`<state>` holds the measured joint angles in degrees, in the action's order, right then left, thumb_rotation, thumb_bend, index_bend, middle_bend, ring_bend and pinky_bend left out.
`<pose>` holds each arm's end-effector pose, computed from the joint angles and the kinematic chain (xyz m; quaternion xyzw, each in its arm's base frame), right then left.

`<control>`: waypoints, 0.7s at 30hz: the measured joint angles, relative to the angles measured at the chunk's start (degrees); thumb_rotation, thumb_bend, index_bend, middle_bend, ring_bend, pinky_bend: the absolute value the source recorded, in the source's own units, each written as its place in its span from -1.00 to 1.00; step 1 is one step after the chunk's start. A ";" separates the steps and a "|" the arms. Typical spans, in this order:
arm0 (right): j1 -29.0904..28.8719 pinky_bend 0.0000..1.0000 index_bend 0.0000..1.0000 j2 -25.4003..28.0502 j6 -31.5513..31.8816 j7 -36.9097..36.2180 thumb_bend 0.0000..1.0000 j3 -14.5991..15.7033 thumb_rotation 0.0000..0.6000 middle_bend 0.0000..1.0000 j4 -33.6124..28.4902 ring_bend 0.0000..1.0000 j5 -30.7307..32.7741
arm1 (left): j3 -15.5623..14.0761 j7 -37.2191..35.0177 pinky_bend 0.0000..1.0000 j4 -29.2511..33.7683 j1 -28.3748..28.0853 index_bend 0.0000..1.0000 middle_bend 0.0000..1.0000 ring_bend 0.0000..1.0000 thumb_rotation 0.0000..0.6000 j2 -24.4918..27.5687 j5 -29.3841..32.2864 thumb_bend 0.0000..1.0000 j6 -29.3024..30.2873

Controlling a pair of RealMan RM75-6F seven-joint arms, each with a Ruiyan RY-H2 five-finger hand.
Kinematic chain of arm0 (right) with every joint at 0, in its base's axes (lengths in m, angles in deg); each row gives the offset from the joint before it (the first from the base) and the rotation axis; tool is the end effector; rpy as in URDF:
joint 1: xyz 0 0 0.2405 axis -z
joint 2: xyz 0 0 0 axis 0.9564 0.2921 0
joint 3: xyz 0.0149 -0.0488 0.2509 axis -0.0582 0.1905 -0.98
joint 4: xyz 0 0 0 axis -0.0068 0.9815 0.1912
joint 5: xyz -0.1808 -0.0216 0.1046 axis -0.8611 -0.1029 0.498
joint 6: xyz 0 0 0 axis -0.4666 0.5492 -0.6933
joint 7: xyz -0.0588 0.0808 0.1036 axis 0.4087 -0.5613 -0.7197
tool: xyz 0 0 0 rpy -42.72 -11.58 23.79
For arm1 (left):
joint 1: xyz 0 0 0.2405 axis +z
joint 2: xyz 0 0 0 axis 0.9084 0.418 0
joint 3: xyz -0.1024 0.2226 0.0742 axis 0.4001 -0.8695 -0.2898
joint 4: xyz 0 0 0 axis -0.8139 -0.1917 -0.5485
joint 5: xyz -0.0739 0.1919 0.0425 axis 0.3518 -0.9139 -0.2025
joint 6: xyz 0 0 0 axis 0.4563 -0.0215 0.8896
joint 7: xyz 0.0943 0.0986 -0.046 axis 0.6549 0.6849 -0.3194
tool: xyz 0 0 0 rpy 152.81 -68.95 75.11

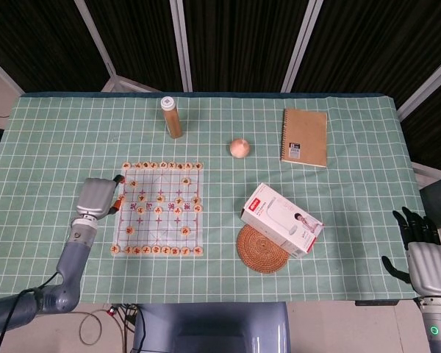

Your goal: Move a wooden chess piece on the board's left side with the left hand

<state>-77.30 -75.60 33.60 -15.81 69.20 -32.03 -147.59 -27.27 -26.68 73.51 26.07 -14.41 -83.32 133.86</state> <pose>-0.3134 -0.1829 0.1578 0.5791 -0.4025 0.3637 0.6086 -0.2188 0.3526 0.0163 -0.7011 -0.3462 -0.2660 0.5638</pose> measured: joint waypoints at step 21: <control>0.10 -1.00 -1.00 -1.10 1.95 1.68 -0.31 0.12 1.00 -1.00 1.49 -1.00 -2.20 | -14.77 -11.57 -1.00 14.96 23.48 -1.00 -1.00 -1.00 1.00 16.96 -28.54 -1.00 29.52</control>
<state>-77.20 -76.70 35.55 -14.13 69.33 -30.54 -149.79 -42.03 -38.25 88.47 49.56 2.55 -111.86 163.38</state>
